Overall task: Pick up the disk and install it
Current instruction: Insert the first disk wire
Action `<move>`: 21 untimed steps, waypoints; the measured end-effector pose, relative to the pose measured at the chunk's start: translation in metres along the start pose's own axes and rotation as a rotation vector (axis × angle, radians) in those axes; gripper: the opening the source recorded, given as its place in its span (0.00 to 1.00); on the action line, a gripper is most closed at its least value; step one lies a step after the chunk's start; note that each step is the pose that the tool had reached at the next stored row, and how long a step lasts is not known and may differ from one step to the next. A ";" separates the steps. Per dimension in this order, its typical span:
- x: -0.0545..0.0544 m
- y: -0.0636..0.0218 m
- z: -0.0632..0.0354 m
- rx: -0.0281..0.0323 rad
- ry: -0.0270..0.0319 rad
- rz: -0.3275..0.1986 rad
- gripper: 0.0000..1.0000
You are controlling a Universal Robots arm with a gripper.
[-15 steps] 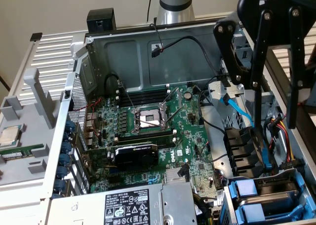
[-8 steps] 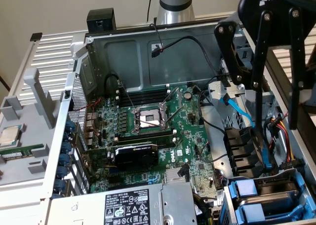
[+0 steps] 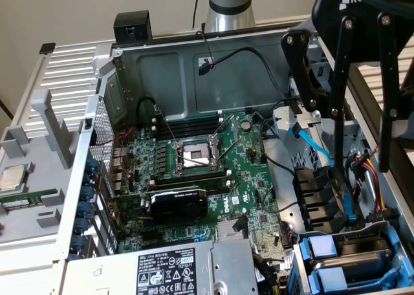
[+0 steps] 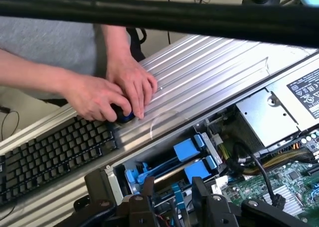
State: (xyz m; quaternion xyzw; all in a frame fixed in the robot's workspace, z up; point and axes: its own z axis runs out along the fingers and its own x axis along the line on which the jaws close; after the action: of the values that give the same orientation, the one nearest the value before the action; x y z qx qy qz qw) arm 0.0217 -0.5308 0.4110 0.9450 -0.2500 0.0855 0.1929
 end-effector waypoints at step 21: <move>0.010 -0.0059 0.0010 0.0172 -0.0456 0.103 0.43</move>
State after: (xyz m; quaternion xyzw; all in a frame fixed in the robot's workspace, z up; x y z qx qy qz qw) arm 0.0335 -0.5309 0.4108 0.9341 -0.3020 0.0759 0.1744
